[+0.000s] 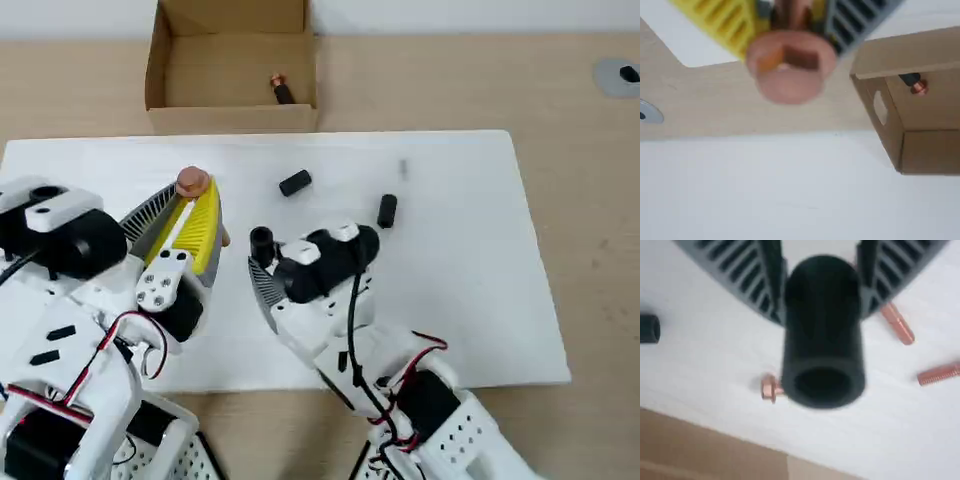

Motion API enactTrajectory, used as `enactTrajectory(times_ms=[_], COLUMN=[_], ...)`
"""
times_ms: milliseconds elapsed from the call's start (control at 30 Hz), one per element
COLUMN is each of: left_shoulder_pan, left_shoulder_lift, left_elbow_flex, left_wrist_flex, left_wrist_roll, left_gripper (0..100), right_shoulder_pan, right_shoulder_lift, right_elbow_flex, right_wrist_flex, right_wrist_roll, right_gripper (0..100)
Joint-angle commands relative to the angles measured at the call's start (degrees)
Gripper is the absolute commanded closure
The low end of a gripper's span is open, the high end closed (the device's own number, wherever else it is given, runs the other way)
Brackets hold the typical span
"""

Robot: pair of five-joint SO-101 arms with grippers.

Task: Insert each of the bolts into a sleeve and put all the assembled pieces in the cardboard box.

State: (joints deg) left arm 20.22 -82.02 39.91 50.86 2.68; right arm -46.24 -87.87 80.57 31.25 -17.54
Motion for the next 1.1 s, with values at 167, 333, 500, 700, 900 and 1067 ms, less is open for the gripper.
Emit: enactTrajectory(times_ms=[167, 333, 500, 700, 900, 1067], left_shoulder_pan=[1.1, 1.1, 1.0, 1.0, 3.8, 7.0], left_shoulder_lift=[-2.4, -6.2, -9.5, -11.1, -11.1, -11.1], left_elbow_flex=[-2.7, 2.4, 7.5, 9.6, 7.4, 6.7], left_wrist_flex=[-0.4, -0.7, -4.2, -5.4, -0.6, 2.5], left_wrist_roll=[2.0, 1.8, -0.4, -1.5, -1.1, -1.1], left_gripper=[99, 99, 99, 99, 99, 99], right_shoulder_pan=[-2.8, -5.6, -9.2, -9.2, -9.2, -9.2], right_shoulder_lift=[-3.6, -3.4, -3.3, -3.3, -3.2, -3.5], right_elbow_flex=[0.0, 0.0, 0.0, 0.0, 0.2, 1.7], right_wrist_flex=[-0.8, -0.8, -0.8, -0.7, -0.7, -0.7], right_wrist_roll=[1.0, 1.0, 1.0, 1.1, 1.1, 1.1], right_gripper=[98.9, 98.9, 98.9, 98.9, 98.9, 98.9])
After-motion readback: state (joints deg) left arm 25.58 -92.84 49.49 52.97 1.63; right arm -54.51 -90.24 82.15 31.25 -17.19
